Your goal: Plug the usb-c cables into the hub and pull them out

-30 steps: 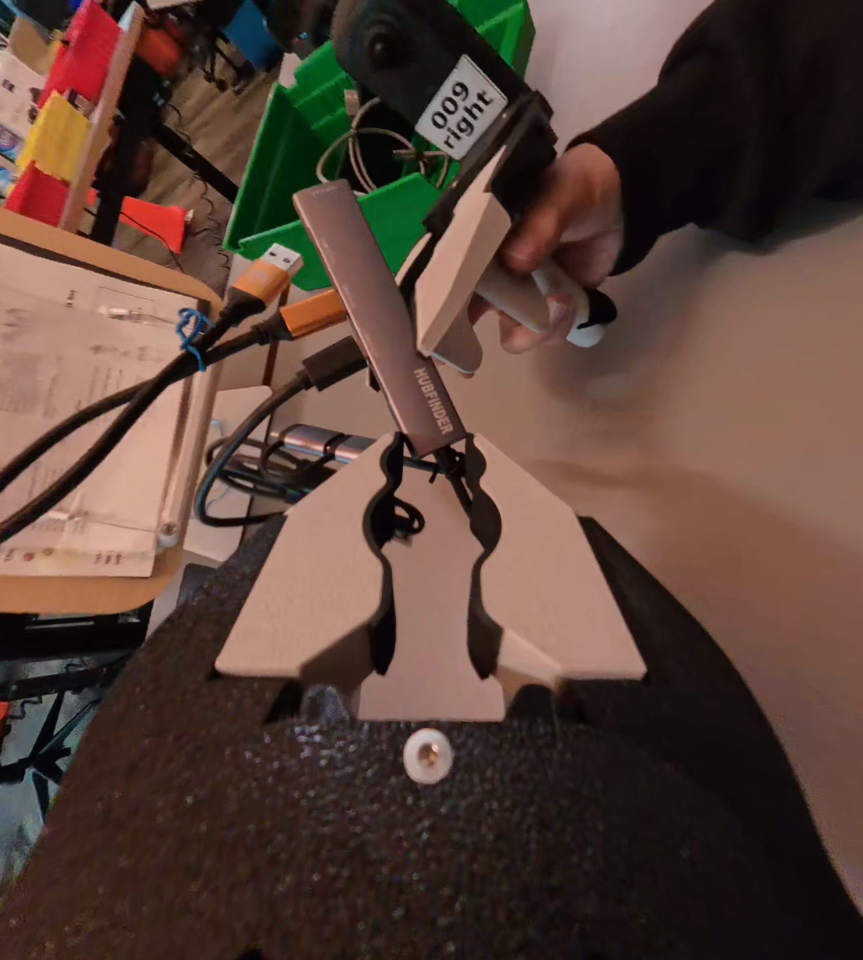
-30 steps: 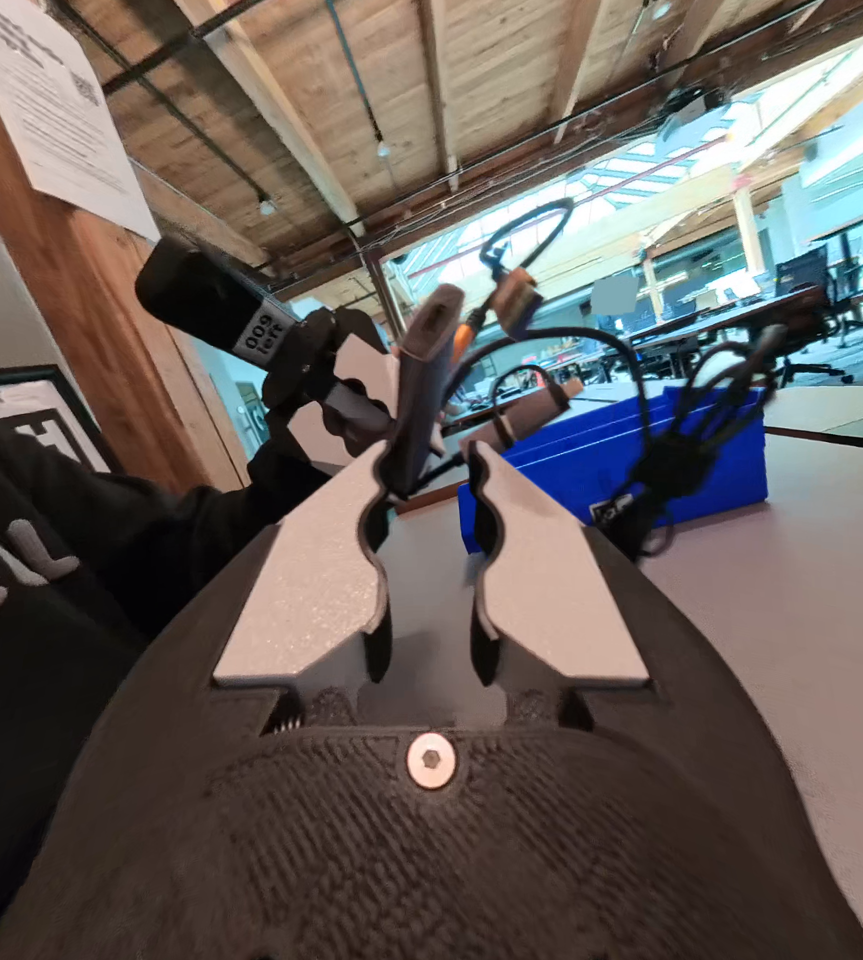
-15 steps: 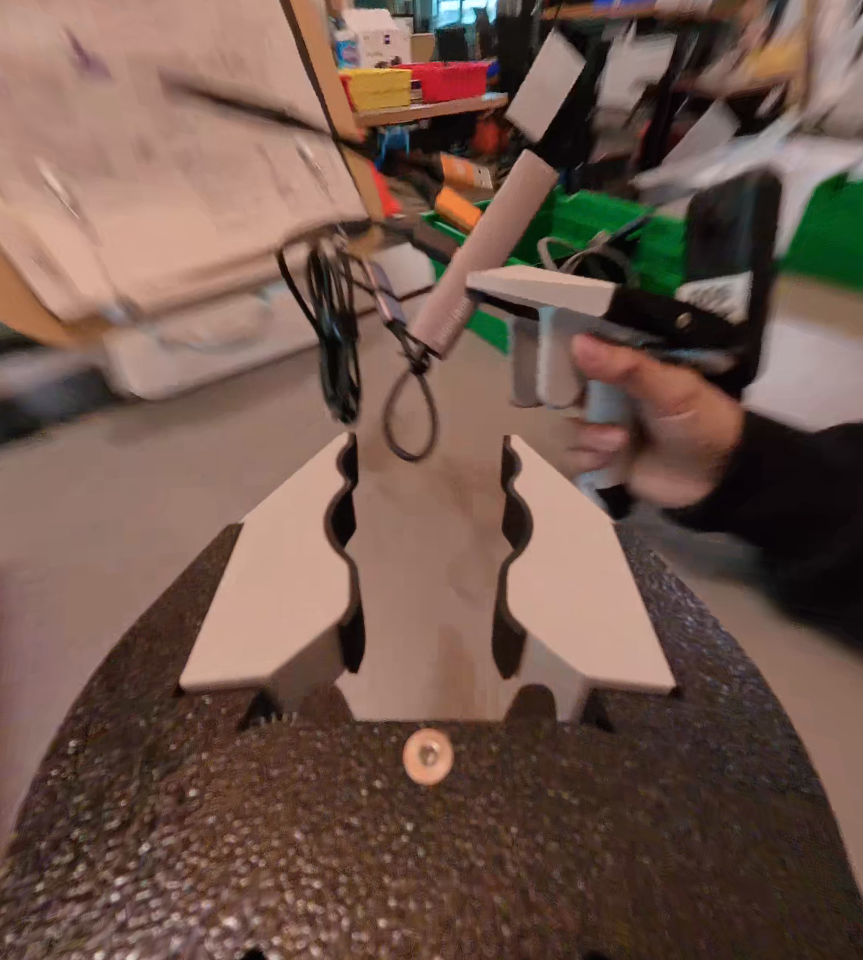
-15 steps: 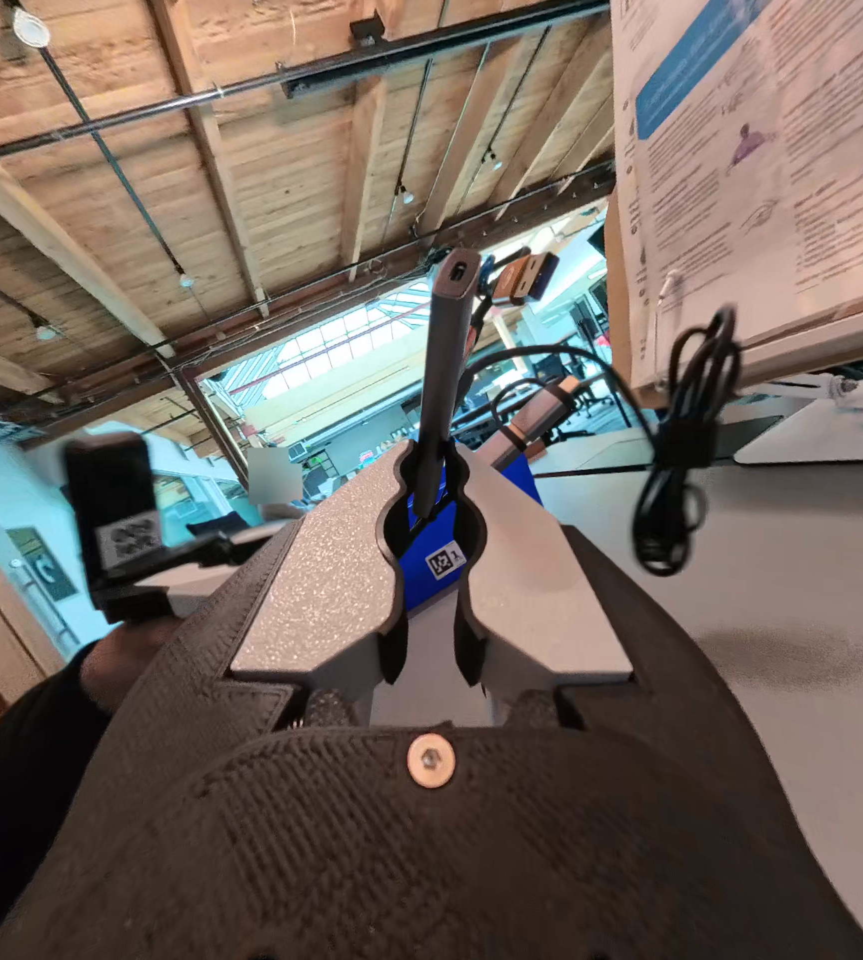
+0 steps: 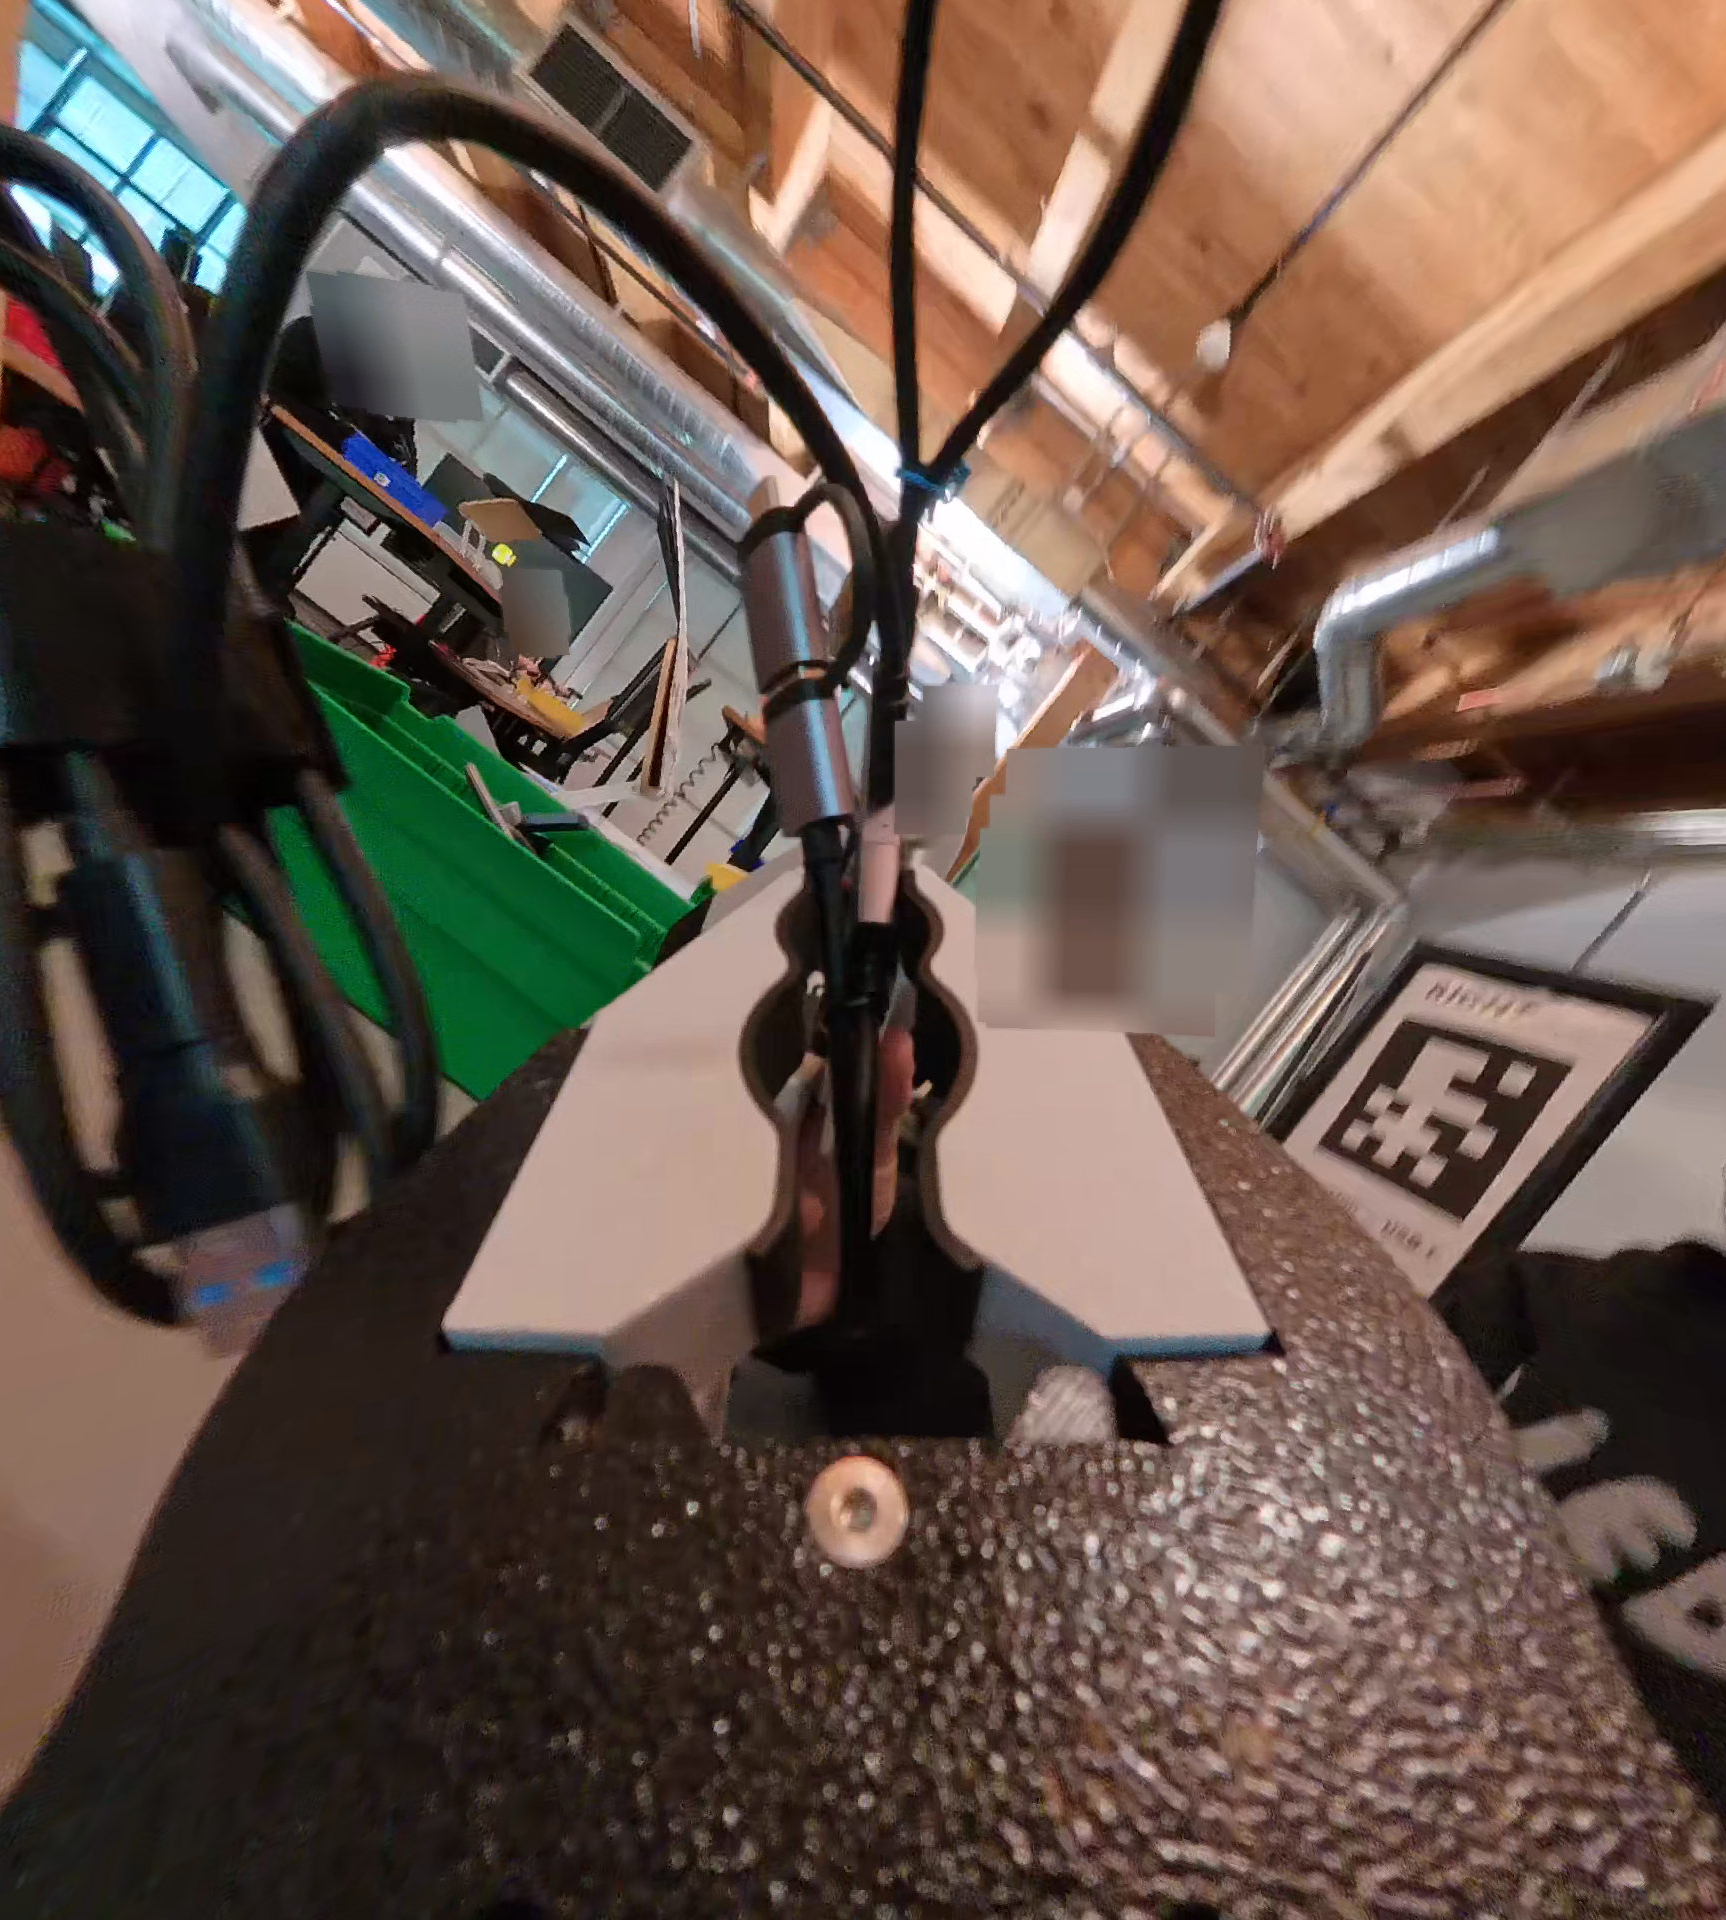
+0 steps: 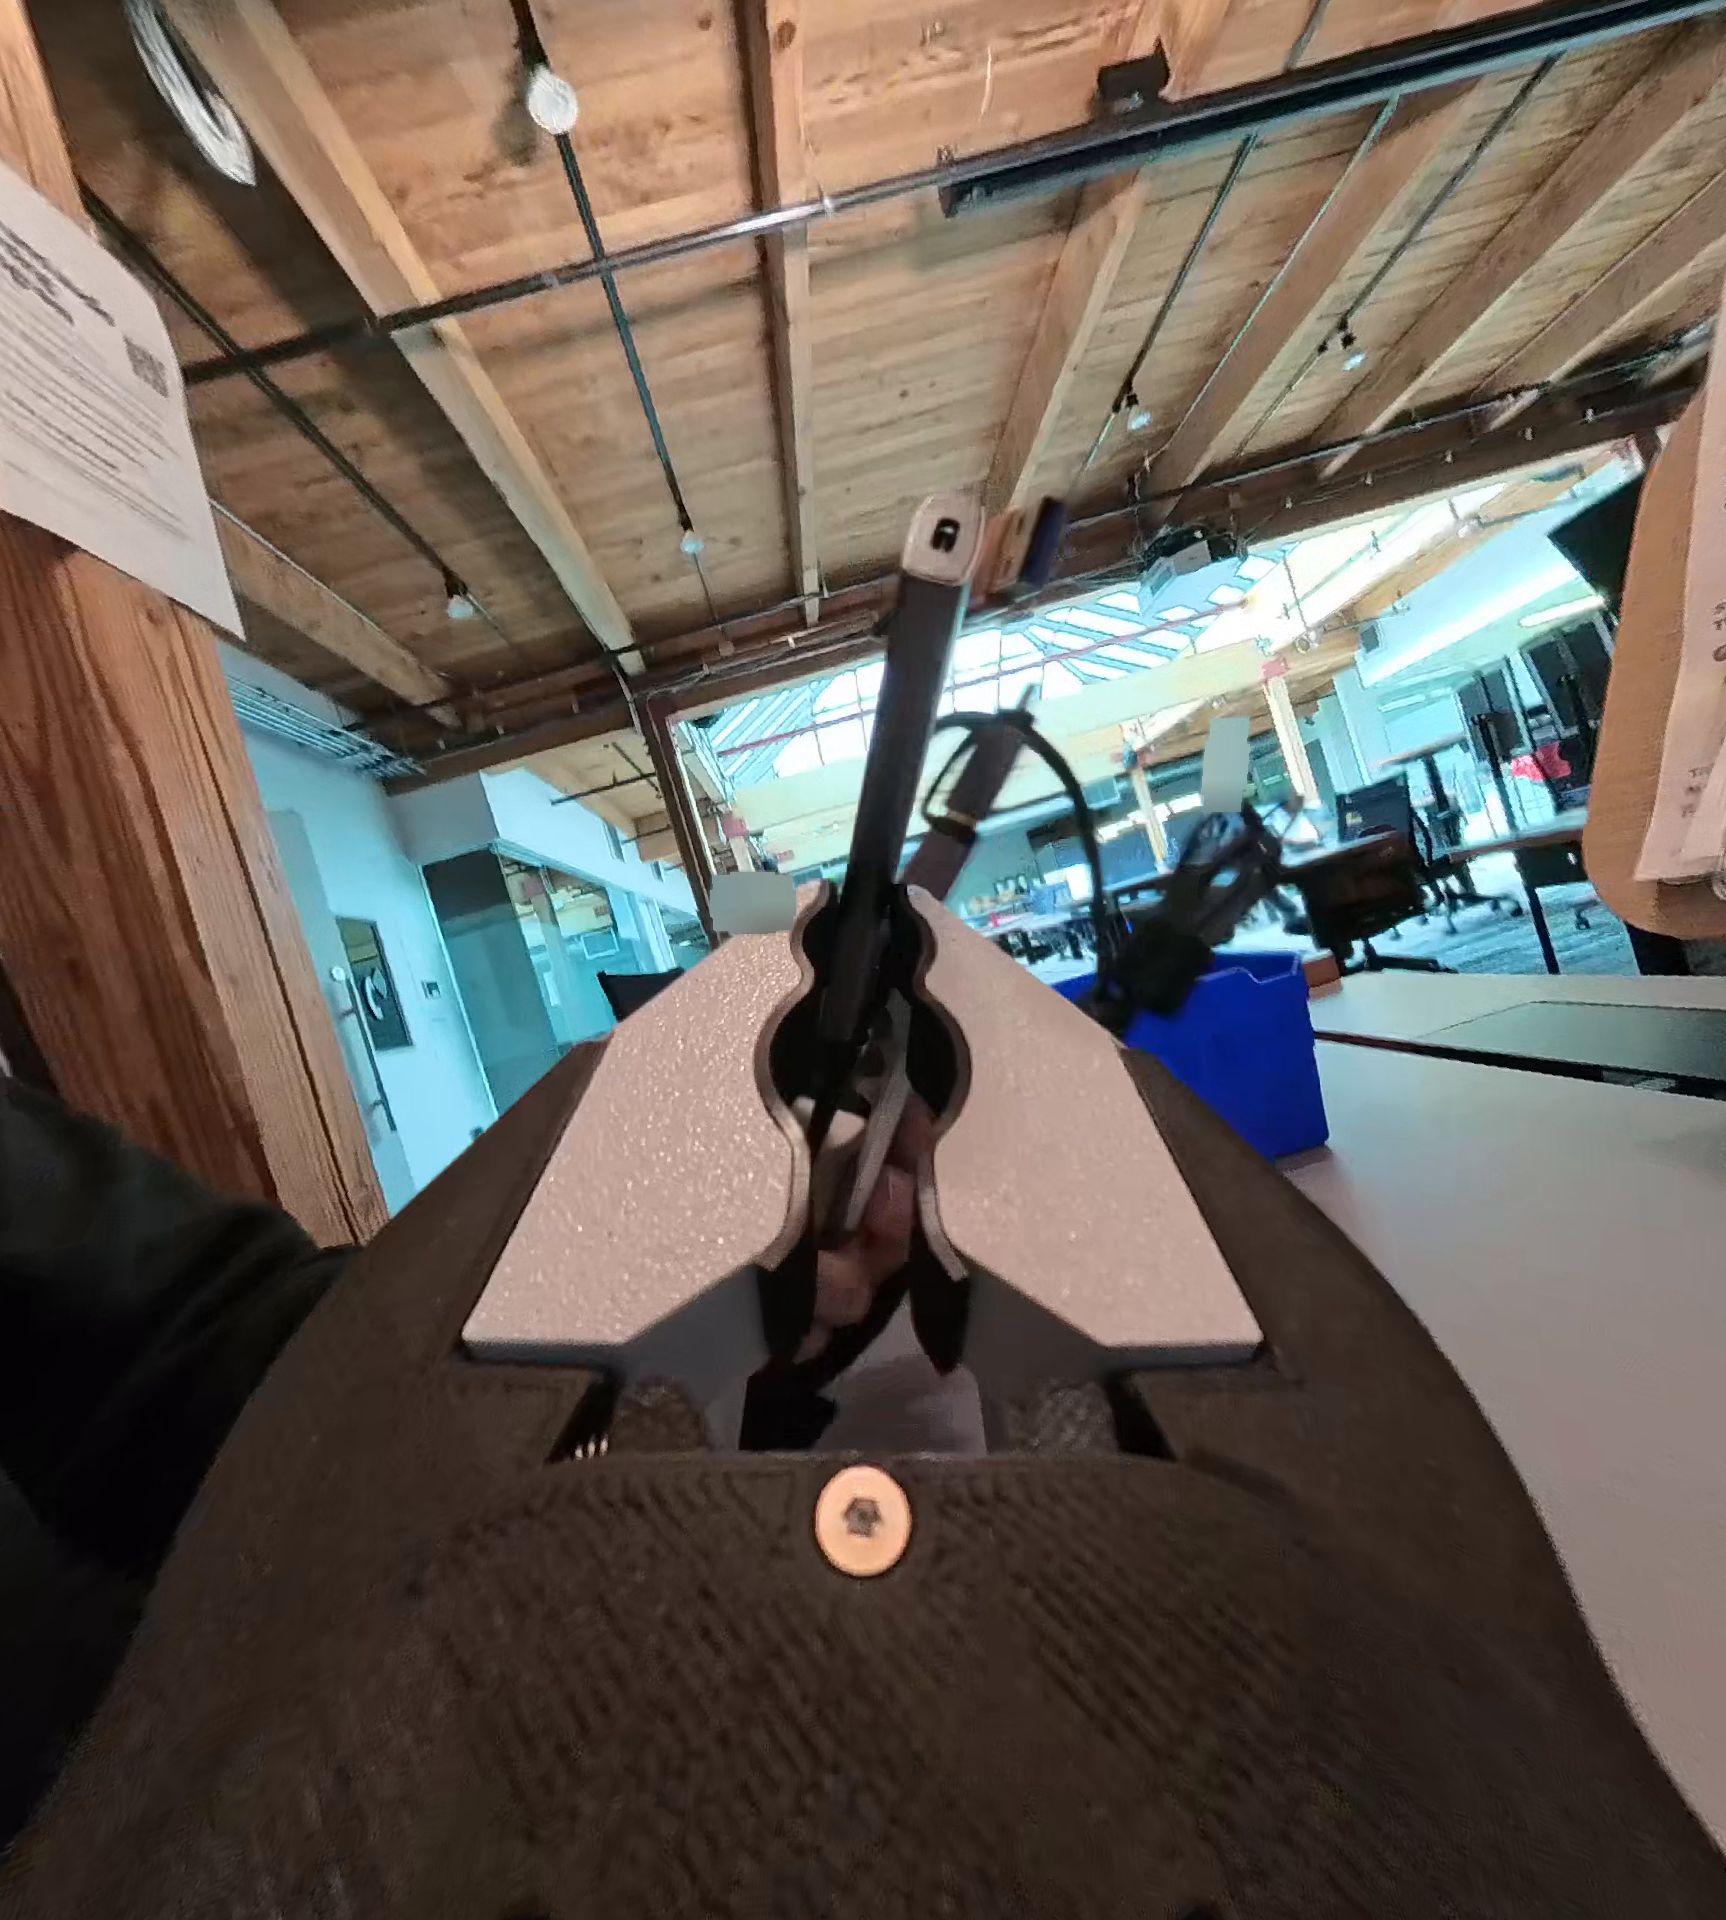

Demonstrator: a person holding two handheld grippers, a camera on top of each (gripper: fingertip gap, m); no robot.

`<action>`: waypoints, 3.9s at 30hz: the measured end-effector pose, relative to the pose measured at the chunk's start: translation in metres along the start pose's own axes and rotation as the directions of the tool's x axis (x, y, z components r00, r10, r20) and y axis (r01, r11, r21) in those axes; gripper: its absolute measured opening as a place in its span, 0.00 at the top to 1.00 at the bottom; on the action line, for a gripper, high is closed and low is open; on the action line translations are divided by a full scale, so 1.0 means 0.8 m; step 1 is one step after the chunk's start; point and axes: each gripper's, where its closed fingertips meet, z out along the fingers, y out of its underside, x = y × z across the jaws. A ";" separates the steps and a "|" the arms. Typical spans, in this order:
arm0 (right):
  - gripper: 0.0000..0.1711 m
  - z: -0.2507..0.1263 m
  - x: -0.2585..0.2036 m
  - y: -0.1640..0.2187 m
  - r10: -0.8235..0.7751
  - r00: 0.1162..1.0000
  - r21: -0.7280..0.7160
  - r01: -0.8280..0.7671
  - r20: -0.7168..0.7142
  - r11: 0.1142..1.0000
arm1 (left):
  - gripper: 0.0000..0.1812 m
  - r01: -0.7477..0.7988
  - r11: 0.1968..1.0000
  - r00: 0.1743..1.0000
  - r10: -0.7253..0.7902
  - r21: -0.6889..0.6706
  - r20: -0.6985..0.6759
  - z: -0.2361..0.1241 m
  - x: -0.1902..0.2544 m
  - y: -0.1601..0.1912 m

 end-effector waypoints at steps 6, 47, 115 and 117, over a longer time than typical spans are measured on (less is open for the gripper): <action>0.79 -0.010 0.035 0.010 0.052 0.988 -0.066 -0.062 -0.147 0.996 | 0.95 -0.428 0.875 0.885 0.456 -0.227 0.092 -0.022 -0.034 -0.001; 0.88 -0.035 -0.024 -0.080 -0.074 0.994 0.098 0.066 0.080 0.993 | 0.81 -0.747 0.613 0.602 0.788 -0.257 0.129 -0.038 -0.013 -0.010; 0.83 -0.056 0.106 0.066 -0.720 0.635 -0.804 0.253 -0.282 0.538 | 0.72 -0.713 0.418 0.297 0.907 -0.562 0.298 -0.062 -0.066 -0.017; 0.84 -0.060 0.107 0.059 -0.697 0.640 -0.785 0.230 -0.323 0.575 | 0.70 -0.729 0.423 0.313 0.905 -0.538 0.287 -0.064 -0.063 -0.020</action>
